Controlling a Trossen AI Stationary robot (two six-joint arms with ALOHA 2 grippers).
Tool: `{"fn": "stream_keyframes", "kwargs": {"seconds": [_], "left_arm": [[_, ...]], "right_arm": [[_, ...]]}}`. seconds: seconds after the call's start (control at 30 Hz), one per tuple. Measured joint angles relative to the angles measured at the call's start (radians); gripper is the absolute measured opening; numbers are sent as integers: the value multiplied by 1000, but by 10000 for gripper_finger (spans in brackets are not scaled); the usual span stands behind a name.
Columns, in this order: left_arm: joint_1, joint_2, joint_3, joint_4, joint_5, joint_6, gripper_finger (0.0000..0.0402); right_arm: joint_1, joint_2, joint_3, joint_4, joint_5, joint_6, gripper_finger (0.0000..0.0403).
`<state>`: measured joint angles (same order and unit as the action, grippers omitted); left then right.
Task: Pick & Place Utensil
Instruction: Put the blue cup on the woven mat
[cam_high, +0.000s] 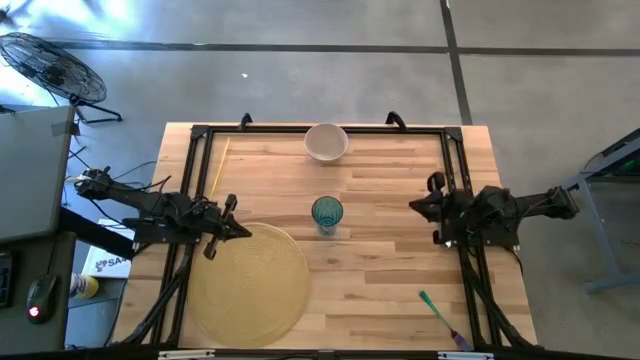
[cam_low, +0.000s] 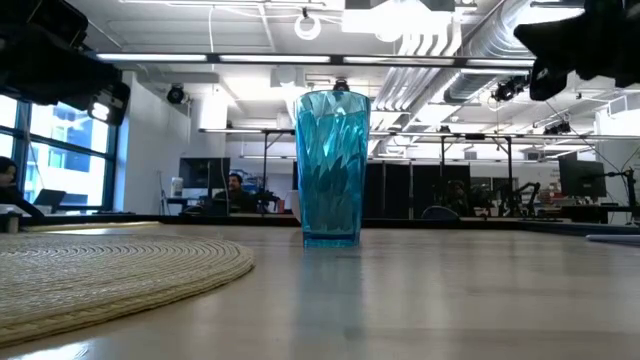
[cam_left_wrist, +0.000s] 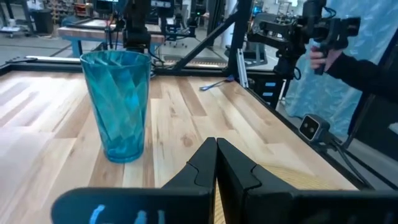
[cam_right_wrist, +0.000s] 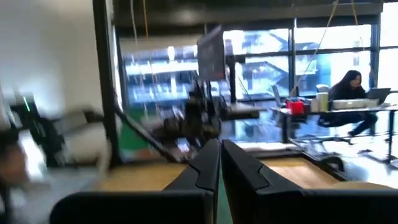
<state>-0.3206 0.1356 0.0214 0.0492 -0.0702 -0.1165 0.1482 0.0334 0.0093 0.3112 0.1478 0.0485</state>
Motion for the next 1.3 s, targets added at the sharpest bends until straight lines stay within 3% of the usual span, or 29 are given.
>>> {"fn": "stream_keyframes", "kwargs": {"seconds": [0.37, 0.6, 1.0, 1.3], "left_arm": [[0, 0, 0, -30, 12, -72, 1], [0, 0, 0, -30, 12, -76, 1], [0, 0, 0, -29, -86, -72, 1], [0, 0, 0, -20, -90, -76, 1]], "right_arm": [[0, 86, 0, 257, 124, 105, 12], [4, 293, 0, 352, 160, 137, 12], [100, 708, 81, 359, 179, 297, 12], [168, 960, 172, 359, 158, 341, 31]]}}
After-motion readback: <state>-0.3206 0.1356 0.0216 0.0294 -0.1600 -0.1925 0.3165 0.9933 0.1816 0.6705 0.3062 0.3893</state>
